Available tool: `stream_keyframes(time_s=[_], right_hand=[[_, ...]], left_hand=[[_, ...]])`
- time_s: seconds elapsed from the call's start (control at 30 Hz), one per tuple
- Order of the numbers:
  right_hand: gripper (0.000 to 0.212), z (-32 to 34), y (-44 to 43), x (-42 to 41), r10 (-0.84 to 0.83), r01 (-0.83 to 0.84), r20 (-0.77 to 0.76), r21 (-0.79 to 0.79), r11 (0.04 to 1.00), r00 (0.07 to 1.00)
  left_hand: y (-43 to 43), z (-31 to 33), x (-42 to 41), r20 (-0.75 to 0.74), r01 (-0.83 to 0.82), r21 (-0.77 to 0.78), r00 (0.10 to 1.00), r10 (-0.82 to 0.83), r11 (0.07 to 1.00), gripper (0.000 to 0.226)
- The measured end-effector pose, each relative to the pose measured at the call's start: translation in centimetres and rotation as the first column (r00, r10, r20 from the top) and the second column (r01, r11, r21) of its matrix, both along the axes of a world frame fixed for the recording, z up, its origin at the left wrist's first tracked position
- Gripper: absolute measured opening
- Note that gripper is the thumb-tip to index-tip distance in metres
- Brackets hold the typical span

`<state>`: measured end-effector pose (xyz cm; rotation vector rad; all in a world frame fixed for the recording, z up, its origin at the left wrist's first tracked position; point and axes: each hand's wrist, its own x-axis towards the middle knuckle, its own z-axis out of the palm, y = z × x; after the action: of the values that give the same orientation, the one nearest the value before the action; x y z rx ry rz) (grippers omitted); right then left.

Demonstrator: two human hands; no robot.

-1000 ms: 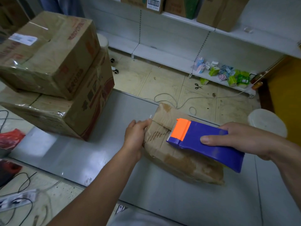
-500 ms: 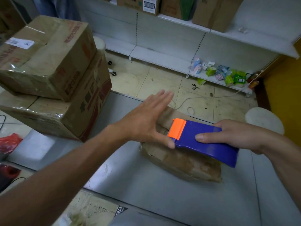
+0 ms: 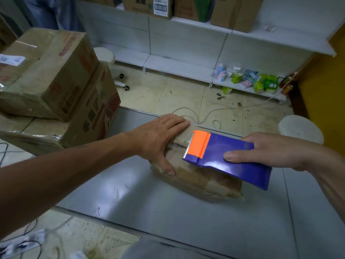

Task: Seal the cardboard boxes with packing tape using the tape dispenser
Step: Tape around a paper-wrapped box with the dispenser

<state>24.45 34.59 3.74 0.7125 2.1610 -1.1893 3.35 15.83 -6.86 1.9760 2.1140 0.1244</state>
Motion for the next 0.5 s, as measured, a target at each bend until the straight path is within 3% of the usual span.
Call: stream_keyframes(time_s=[0.07,0.23,0.37,0.43,0.5], right_hand=[[0.049,0.0,0.8,1.2,-0.008,0.008,-0.01,0.001,1.0,1.0],[0.072,-0.1,3.8,5.8,-0.069,0.069,0.014,0.019,0.997,0.997],[0.06,-0.7,5.2,8.4,-0.116,0.115,-0.008,-0.028,0.993,0.993],[0.064,-1.6,5.6,8.5,-0.115,0.114,-0.033,-0.016,0.993,0.993],[0.069,-2.4,6.0,8.3,-0.112,0.111,-0.038,-0.009,0.994,0.993]], left_hand=[[0.0,-0.1,0.0,-0.012,0.007,-0.002,1.0,-0.007,1.0,0.136],[0.1,0.3,0.2,-0.044,0.004,-0.038,0.999,-0.005,0.999,0.137],[0.7,1.3,0.8,-0.08,-0.014,-0.138,0.997,0.003,0.99,0.142],[1.3,2.5,1.7,-0.183,-0.055,-0.262,0.983,0.006,0.963,0.144],[2.6,3.7,3.3,-0.393,-0.104,-0.376,0.918,-0.056,0.921,0.145]])
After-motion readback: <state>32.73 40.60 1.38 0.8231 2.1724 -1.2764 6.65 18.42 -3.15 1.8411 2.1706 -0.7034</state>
